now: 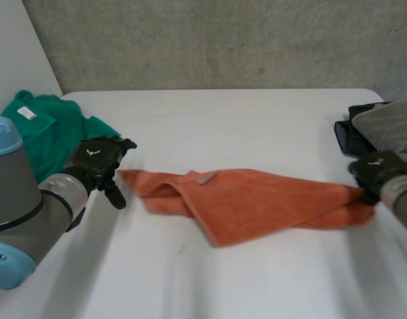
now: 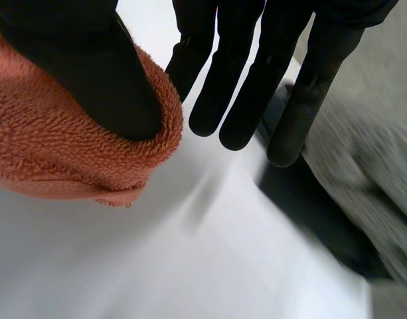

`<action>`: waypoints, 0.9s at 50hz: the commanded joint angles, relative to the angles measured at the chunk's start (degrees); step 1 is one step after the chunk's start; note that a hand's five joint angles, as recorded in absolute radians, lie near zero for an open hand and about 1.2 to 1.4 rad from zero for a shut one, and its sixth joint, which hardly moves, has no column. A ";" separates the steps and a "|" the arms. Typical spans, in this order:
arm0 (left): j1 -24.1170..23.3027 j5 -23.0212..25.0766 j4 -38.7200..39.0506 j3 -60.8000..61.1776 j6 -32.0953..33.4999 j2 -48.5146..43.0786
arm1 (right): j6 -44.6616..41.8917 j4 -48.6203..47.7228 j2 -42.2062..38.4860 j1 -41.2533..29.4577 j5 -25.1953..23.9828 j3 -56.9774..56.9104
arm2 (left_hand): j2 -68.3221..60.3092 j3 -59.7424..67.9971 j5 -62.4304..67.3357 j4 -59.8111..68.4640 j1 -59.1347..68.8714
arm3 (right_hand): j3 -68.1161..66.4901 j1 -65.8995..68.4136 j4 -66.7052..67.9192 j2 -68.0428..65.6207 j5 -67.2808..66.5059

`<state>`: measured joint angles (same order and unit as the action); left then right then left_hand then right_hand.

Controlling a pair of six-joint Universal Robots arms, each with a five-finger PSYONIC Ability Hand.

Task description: Fold the laundry.

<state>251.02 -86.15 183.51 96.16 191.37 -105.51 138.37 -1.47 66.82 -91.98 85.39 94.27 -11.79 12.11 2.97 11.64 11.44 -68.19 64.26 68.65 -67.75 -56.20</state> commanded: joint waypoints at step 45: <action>0.43 0.72 3.43 -0.53 -0.03 -0.13 | -9.18 10.62 -16.03 -28.34 -23.87 -33.28 | 1.79 -2.11 -2.97 -1.64 -1.44 | -11.81 15.74 11.35 -12.25 -13.80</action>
<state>251.70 -85.43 185.43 96.17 191.28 -104.11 124.09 12.99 45.69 -120.26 60.72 59.26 -11.79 12.11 2.97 11.64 11.44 -64.59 62.19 64.16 -65.41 -53.23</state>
